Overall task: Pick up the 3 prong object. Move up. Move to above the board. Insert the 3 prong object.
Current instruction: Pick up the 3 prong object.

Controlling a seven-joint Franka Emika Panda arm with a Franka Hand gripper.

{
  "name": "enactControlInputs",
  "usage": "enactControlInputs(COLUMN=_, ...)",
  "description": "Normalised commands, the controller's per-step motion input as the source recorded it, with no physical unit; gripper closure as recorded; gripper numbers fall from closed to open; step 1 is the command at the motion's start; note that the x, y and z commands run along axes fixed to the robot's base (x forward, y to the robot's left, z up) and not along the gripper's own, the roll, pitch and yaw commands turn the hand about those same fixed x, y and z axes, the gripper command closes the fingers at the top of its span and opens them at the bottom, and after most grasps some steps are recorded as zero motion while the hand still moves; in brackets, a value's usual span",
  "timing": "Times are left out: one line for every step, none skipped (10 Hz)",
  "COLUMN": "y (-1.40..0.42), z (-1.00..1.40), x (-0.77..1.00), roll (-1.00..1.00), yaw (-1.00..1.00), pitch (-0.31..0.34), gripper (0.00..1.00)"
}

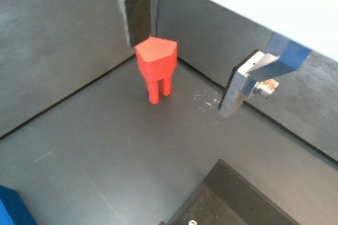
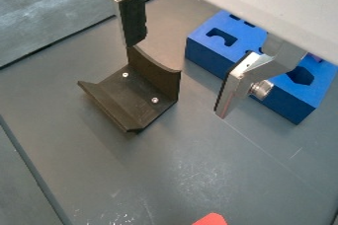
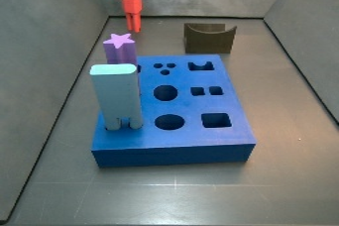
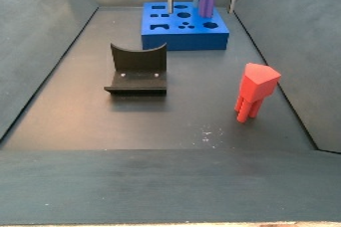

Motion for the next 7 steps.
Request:
enactControlInputs(y=0.0, z=0.0, x=-0.03, roll=0.0, yaw=-0.04, pitch=-0.016, gripper=0.0)
enactControlInputs(y=0.09, z=0.0, x=0.0, roll=-0.03, yaw=-0.19, pitch=0.0, gripper=0.0)
enactControlInputs(y=0.12, z=0.0, x=0.0, roll=-0.01, yaw=0.0, pitch=0.0, gripper=0.0)
enactControlInputs(y=0.0, z=-0.02, x=0.0, roll=0.0, yaw=0.0, pitch=0.0, gripper=0.0)
enactControlInputs(y=0.0, z=-0.24, x=0.0, roll=0.0, yaw=0.31, pitch=0.0, gripper=0.0)
enactControlInputs(y=0.01, z=-0.17, x=-0.12, roll=0.01, yaw=0.81, pitch=0.0, gripper=0.0)
enactControlInputs(y=0.0, z=-0.19, x=-0.15, roll=0.0, yaw=0.77, pitch=-0.02, gripper=0.0)
